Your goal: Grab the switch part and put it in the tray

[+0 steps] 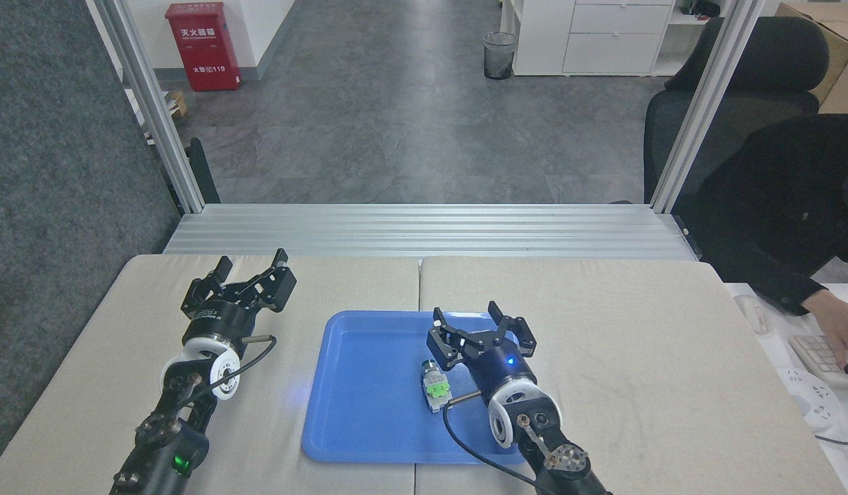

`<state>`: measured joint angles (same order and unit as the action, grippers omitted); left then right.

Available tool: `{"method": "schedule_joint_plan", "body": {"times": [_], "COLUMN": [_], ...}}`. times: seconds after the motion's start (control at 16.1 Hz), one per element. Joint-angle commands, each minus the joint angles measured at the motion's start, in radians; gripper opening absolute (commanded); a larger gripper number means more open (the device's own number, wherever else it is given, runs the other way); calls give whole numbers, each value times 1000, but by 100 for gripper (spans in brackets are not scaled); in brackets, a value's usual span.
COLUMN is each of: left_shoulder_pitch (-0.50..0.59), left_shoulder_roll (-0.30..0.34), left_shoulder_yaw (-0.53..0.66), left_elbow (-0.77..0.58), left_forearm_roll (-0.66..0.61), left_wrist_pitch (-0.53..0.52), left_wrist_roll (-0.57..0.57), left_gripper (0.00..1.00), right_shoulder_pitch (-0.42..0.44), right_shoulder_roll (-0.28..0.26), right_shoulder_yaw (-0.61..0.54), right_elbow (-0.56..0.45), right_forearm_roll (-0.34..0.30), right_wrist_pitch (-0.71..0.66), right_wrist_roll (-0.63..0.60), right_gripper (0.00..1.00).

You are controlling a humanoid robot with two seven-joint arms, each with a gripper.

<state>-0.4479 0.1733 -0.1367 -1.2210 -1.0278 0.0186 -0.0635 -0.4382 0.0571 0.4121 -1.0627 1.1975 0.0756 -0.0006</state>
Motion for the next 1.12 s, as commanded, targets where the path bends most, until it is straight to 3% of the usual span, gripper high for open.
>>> {"method": "schedule_joint_plan", "body": {"times": [0.0, 0.19, 0.68, 1.05], "left_shoulder_pitch": [0, 0, 0, 0], "left_shoulder_roll": [0, 0, 0, 0], "left_shoulder_yaw": [0, 0, -1, 0], "left_elbow": [0, 0, 0, 0], "left_forearm_roll": [0, 0, 0, 0], "left_wrist_pitch": [0, 0, 0, 0], "left_wrist_roll": [1, 1, 1, 1], "left_gripper": [100, 100, 100, 100], "right_shoulder_pitch": [-70, -60, -60, -51], "right_shoulder_roll": [-219, -304, -379, -384], "right_shoulder_yaw": [-194, -252, -256, -254], "right_elbow": [9, 12, 56, 46], "right_forearm_roll": [-3, -61, -93, -124], "right_wrist_pitch": [1, -2, 1, -11], "right_wrist_roll": [-47, -58, -99, -101], "right_gripper": [98, 98, 98, 98]}}
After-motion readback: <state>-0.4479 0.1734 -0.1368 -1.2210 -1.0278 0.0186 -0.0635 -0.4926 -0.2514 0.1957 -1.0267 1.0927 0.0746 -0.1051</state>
